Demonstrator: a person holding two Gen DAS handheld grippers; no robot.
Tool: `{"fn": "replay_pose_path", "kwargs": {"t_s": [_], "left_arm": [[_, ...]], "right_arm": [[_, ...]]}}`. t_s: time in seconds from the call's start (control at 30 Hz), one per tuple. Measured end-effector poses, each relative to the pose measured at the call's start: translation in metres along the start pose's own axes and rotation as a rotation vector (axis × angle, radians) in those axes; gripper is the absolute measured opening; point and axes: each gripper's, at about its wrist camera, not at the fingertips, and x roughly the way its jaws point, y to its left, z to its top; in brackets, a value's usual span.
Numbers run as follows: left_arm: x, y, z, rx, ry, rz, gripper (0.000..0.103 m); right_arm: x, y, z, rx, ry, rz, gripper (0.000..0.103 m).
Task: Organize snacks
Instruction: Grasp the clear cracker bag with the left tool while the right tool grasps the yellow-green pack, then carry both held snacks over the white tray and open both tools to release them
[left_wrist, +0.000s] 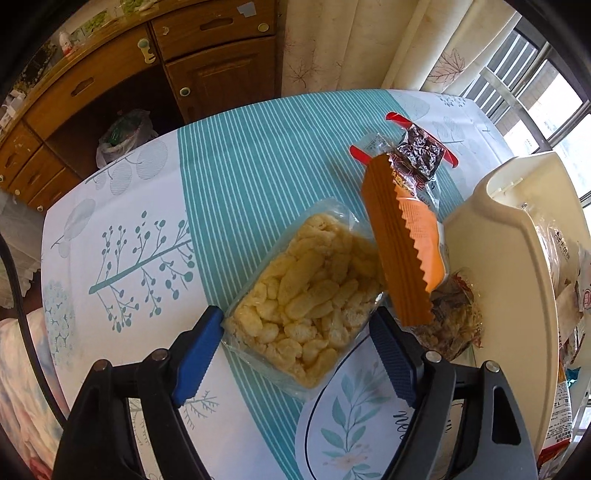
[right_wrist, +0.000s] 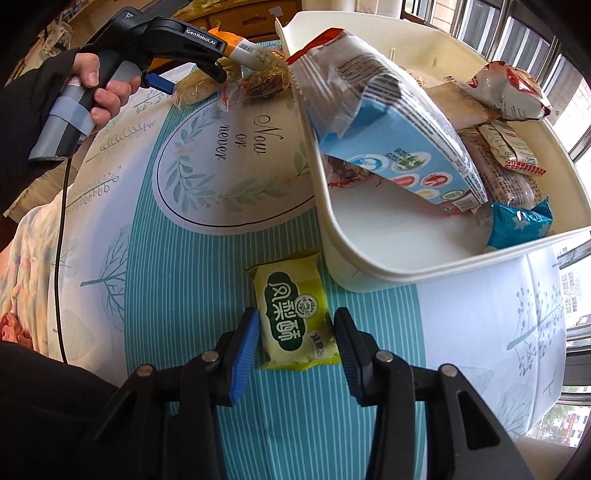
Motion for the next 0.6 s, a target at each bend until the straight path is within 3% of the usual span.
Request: {"fn": "replay_pose_path", "kwargs": {"t_s": [0.3,0.6], "left_arm": [[0.0,0.001,-0.002,-0.011,-0.002,-0.022,0.072],[-0.02,0.015,-0.032,-0.034,0.024,-0.029,0.069]], "right_arm": [[0.003,0.002,0.006,-0.001,0.031,0.011,0.039],[0.005,0.01,0.005,-0.003,0.091,0.029,0.038]]}}
